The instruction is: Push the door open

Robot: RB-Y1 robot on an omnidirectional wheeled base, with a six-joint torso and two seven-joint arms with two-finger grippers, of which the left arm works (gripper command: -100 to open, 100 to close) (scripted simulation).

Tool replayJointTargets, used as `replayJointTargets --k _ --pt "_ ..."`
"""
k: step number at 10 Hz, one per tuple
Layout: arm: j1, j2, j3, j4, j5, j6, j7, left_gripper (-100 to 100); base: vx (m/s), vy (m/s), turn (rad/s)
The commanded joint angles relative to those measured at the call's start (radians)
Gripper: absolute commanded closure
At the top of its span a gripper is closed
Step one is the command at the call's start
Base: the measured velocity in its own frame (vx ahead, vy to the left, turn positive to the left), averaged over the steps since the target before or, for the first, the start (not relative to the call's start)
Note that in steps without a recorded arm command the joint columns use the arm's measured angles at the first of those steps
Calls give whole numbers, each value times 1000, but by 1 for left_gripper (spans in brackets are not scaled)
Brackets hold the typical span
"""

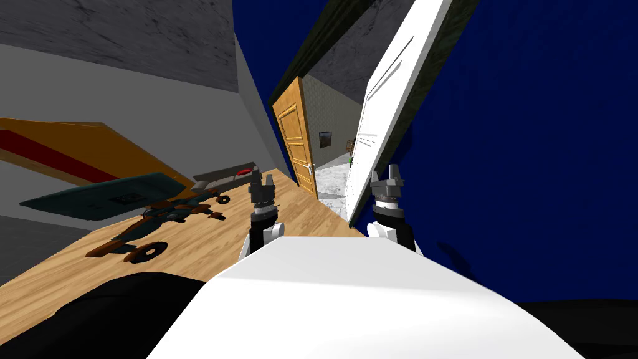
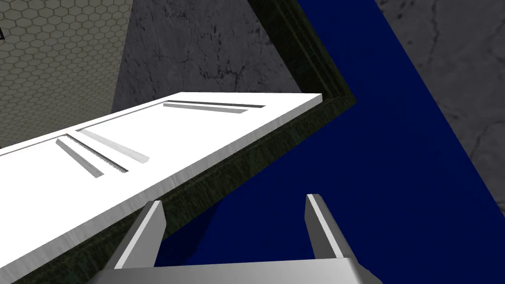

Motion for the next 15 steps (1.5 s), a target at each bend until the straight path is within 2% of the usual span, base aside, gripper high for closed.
replayJointTargets --k 1,2,6,9,13,14,15 --pt "-20 12 -11 35 -2 4 7 -100 6 -20 -46" --pt "-25 15 -14 46 -2 5 9 -100 101 88 -6" --pt "-75 38 -41 136 -7 14 26 -100 130 124 -28" --pt "-124 55 -68 226 -11 23 43 -100 115 100 -30" --pt "-170 68 -93 310 -15 32 59 -100 100 96 -26" --pt "-195 74 -107 353 -17 36 67 -100 125 114 -41" --pt "-207 76 -114 377 -18 39 72 -100 143 126 -38"
